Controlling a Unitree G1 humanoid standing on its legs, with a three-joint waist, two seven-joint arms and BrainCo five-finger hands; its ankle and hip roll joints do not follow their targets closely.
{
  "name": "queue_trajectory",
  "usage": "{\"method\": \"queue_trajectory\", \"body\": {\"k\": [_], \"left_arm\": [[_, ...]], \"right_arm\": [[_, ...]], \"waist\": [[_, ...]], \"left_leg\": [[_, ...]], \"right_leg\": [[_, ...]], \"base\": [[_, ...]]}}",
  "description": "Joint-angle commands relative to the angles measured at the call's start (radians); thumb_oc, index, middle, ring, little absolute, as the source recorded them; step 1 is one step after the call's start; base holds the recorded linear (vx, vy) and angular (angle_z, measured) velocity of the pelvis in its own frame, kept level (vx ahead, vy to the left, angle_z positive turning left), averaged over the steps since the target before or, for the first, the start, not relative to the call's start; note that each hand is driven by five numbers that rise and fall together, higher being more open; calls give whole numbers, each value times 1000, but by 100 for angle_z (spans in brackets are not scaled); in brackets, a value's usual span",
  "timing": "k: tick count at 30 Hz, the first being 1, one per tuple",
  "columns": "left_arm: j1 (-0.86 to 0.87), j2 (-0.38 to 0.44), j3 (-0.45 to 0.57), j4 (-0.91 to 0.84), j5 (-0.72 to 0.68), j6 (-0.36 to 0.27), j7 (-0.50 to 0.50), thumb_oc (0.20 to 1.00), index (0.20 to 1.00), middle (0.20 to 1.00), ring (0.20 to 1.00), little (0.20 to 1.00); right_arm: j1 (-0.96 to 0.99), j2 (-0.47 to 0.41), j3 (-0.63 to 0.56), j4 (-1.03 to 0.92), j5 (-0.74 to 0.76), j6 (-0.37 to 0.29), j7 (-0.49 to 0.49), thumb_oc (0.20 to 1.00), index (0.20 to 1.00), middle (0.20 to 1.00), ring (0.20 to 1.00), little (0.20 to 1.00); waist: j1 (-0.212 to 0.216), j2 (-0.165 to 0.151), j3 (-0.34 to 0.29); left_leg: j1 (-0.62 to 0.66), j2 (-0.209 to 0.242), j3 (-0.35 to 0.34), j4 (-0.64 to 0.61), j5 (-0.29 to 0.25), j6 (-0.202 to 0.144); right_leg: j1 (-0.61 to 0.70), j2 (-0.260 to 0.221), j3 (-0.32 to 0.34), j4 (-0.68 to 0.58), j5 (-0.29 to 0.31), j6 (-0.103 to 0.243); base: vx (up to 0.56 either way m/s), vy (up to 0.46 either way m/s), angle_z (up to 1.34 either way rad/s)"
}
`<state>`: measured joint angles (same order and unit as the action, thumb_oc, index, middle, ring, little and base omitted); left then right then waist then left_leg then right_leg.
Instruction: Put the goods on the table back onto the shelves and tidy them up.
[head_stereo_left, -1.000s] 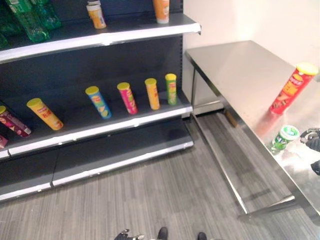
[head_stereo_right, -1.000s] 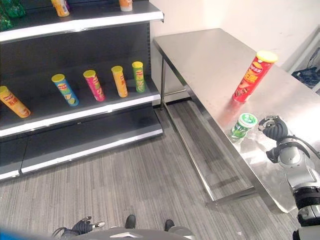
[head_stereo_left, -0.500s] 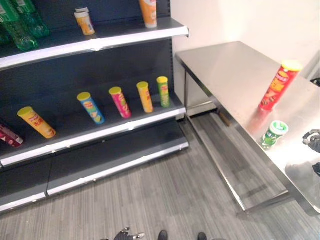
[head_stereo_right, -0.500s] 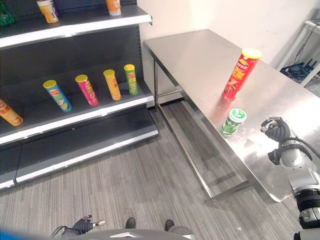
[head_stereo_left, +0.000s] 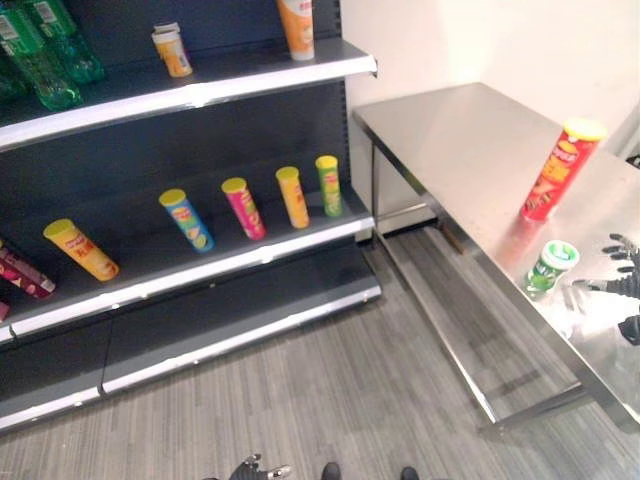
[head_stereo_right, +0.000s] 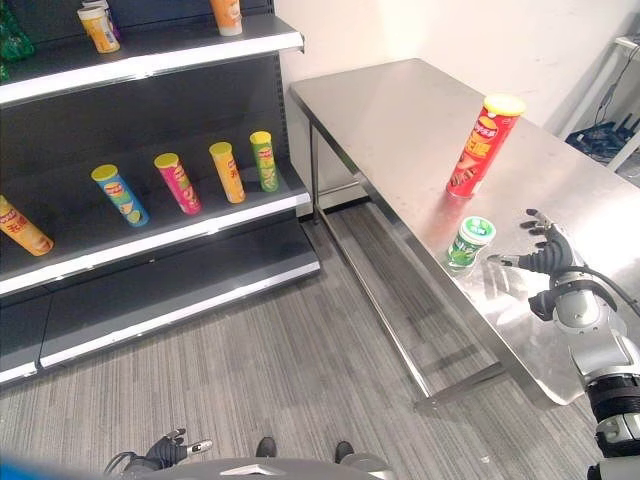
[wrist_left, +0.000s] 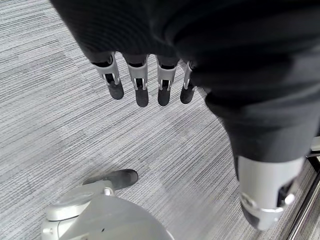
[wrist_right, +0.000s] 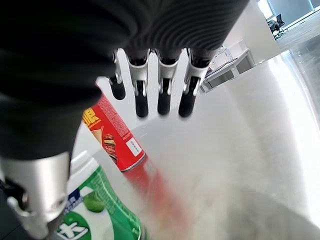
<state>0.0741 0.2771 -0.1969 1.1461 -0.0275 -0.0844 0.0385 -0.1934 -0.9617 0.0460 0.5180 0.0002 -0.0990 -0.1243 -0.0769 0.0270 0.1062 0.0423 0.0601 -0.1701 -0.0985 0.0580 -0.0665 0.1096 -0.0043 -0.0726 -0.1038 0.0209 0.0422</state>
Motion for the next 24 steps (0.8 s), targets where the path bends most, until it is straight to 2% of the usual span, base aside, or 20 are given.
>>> {"method": "queue_trajectory", "body": {"k": [1, 24], "left_arm": [[-61, 28, 11, 42, -17, -15, 17, 1000, 1000, 1000, 1000, 1000], [-47, 25, 6, 47, -49, -14, 28, 1000, 1000, 1000, 1000, 1000]], "right_arm": [[-70, 14, -8, -13, -16, -36, -30, 1000, 1000, 1000, 1000, 1000], [-182, 36, 120, 103, 5, -15, -6, 1000, 1000, 1000, 1000, 1000]], "waist": [[39, -82, 3], [77, -82, 4]], "left_leg": [[83, -1, 125, 11, -115, -31], [66, -9, 76, 11, -102, -38]], "right_leg": [[27, -22, -15, 51, -121, 51], [37, -32, -71, 62, -139, 43]], "base": [[0, 0, 0], [6, -9, 6]]}}
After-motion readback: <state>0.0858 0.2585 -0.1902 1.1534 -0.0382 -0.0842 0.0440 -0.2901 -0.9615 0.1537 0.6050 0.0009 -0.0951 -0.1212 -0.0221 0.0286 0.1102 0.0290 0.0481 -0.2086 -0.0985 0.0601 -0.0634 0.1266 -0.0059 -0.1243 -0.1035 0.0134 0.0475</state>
